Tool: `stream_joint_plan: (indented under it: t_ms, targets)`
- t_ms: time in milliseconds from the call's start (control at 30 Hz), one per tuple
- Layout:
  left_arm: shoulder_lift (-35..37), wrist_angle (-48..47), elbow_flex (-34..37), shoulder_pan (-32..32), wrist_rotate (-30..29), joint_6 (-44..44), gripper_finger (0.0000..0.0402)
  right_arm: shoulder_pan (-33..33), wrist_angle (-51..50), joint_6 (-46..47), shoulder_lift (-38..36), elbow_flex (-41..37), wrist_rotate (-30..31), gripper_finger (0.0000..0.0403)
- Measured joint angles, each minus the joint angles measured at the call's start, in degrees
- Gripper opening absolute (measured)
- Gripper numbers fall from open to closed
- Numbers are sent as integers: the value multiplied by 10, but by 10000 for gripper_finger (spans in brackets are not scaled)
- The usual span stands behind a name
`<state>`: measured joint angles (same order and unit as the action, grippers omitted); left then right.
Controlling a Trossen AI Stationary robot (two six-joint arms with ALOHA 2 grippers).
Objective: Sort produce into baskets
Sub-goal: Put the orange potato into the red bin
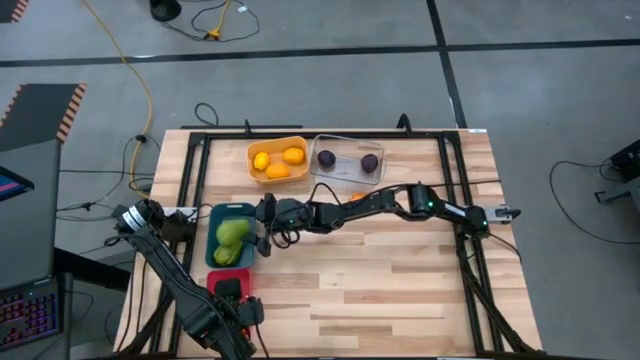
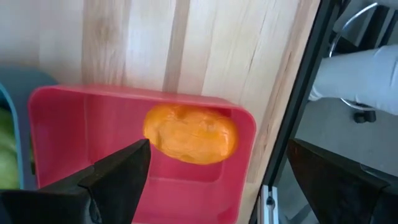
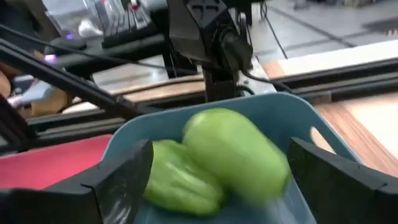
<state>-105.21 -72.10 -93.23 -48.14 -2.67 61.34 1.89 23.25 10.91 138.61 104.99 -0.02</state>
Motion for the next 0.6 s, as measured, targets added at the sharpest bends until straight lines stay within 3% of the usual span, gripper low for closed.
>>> stream_joint_plan:
  t_ms: [300,600]
  targets:
    - [0,24,0,14,-74,-29,366,-14,-329,-110,-162,0,-1,376]
    - [0,66,0,80,-148,-115,366,-40,-593,-174,-382,-9,2,375]
